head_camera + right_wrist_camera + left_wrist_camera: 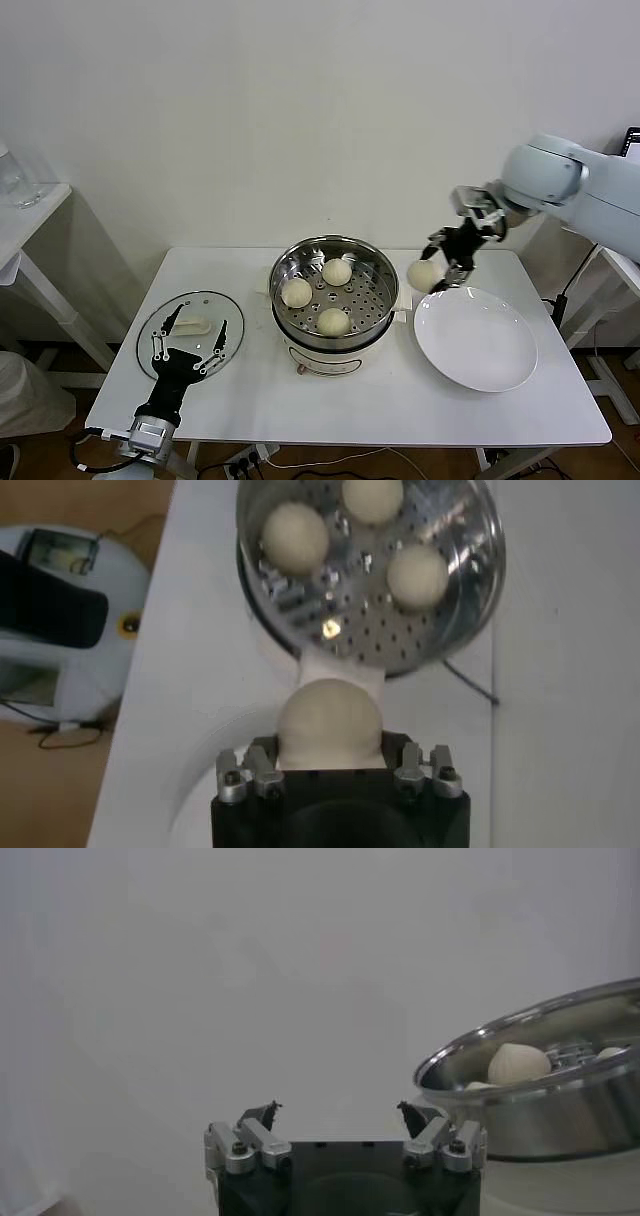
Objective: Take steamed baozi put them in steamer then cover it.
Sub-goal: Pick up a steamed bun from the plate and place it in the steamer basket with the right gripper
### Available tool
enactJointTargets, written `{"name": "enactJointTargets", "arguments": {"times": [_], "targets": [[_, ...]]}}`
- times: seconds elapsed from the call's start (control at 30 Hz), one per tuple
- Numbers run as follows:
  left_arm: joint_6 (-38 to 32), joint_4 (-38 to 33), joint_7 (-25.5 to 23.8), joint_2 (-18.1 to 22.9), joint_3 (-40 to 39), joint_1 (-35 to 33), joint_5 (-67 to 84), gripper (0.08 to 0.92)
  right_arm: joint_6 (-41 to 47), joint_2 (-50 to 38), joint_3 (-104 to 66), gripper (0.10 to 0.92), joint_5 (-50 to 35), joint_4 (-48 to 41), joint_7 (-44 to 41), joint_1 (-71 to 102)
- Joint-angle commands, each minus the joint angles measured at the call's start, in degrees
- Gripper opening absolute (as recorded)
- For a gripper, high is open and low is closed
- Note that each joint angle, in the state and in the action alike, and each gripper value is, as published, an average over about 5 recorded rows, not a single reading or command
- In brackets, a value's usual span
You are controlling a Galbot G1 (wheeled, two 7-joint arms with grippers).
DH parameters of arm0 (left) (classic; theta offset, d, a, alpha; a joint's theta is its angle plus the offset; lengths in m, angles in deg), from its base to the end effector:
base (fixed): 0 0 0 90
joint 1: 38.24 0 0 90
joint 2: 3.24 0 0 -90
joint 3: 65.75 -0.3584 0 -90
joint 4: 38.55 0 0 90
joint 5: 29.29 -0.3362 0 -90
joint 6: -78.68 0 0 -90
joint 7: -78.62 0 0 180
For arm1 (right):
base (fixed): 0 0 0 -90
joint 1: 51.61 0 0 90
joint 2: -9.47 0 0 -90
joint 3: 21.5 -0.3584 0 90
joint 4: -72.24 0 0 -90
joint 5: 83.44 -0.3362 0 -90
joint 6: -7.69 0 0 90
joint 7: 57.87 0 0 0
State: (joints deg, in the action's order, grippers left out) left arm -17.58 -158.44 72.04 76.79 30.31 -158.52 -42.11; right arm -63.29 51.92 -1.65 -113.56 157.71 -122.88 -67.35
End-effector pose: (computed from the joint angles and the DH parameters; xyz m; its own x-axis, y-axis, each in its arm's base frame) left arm 0.1582 0.0634 -0.3039 -0.9879 0.1453 -0.0539 0.1092 0.8994 0.4232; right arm 0.5048 -0.0713 0.0240 -0.1378 -0.2978 0.9446 -0.9649 -0.1748 -0.1959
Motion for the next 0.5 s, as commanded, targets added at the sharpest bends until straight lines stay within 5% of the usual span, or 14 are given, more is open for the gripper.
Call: {"name": "enactJointTargets", "arguments": {"times": [0.03, 0.5], "targets": [[-0.15, 0.01, -0.06, -0.07, 0.79, -0.12, 0.25, 0.823, 2.31, 18.10, 1.21, 0.687, -2.77, -11.24, 0.75, 2.98], [0.18, 0.97, -0.15, -0.15, 1.23, 0.84, 1.06, 0.823, 0.95, 22.13, 0.82, 0.687, 3.48, -16.92, -0.14, 10.40]]}}
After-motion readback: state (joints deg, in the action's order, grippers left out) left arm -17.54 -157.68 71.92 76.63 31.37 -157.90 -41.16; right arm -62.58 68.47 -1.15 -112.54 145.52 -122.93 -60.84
